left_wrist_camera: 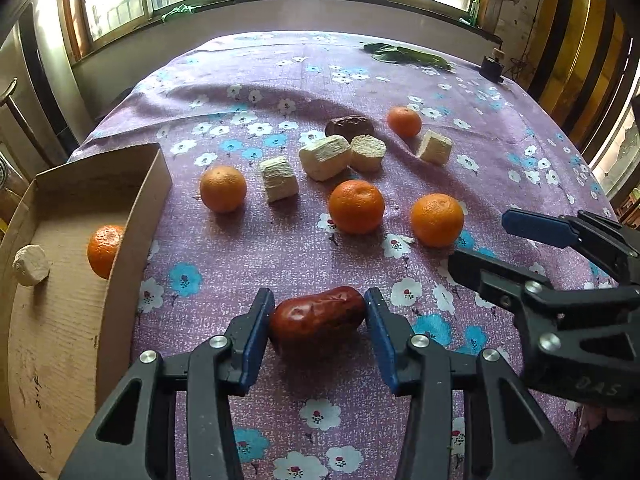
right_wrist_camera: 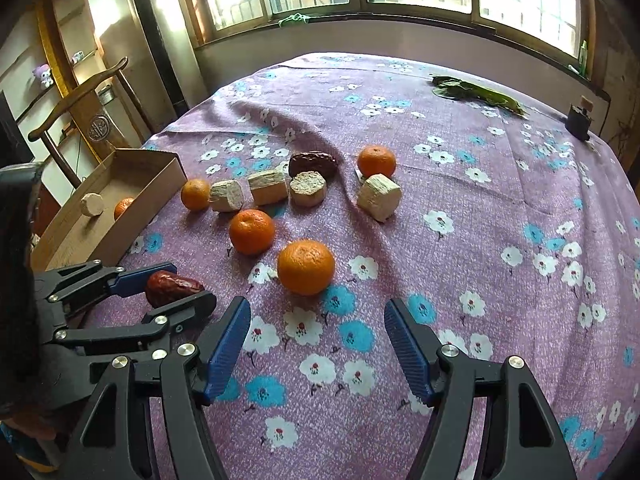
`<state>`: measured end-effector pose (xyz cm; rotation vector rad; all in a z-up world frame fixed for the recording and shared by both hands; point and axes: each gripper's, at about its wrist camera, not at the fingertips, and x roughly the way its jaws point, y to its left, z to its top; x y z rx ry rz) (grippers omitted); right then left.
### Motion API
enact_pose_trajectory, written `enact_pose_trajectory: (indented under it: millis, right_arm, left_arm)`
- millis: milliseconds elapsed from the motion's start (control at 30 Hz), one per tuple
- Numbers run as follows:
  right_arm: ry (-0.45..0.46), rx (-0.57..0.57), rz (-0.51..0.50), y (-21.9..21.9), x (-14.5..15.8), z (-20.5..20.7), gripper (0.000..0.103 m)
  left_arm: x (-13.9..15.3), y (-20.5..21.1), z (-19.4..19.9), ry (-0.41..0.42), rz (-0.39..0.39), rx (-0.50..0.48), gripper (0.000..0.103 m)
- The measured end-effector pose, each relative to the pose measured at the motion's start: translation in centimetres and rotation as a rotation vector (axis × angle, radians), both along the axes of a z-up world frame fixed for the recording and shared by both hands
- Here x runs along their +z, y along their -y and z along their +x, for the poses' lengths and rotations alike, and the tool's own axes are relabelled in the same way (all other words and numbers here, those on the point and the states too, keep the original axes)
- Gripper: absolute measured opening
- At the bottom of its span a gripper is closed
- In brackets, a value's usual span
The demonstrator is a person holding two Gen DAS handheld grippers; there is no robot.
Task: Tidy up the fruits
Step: 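Carry the red date toward the box while the right grasps a tangerine, then lower the date and tangerine into the box and open both grippers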
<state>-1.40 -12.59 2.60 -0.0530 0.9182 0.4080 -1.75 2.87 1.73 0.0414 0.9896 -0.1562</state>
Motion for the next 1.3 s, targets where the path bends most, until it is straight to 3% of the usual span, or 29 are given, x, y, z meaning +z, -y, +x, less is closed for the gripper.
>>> enact_pose_trajectory:
  millis: [100,167,200,233,300,633,933,1300]
  right_arm:
    - [-0.001,0.001,0.001,-0.6,-0.3,1.5,0.074]
    - [-0.024,0.015,-0.007,-1.1,-0.9,2.4,0.063]
    - [-0.033,0.032,-0.019,-1.4,-1.3,2.6,0.047]
    - [-0.039,0.044,-0.027,-1.6,-1.6,2.7,0.041]
    - [-0.042,0.039,-0.003,-1.3,-1.6,2.6,0.038]
    - [-0.003,0.059,0.08,-1.3,1.5,0.2,0.039]
    - [0.041,0.194,0.11,-6.8,4.4,-1.3,0.039]
    - [0.044,0.331,0.079,-14.1,5.0,-1.7,0.039]
  left_arm:
    - [0.6,-0.8,-0.1,0.007,-0.01,0.009,0.045]
    - [0.9,-1.1,-0.3,0.012,-0.01,0.016,0.045]
    - [1.1,-1.3,-0.4,0.016,-0.011,0.016,0.045]
    - [1.3,-1.5,-0.5,0.019,-0.011,0.017,0.045]
    - [1.6,-1.9,-0.7,0.023,-0.013,0.025,0.045]
    - [3.9,-4.1,-1.8,0.1,0.027,0.09,0.045]
    - [5.6,-8.5,-2.7,0.15,0.076,0.19,0.045]
    - [5.7,-15.2,-3.0,0.156,0.104,0.324,0.045]
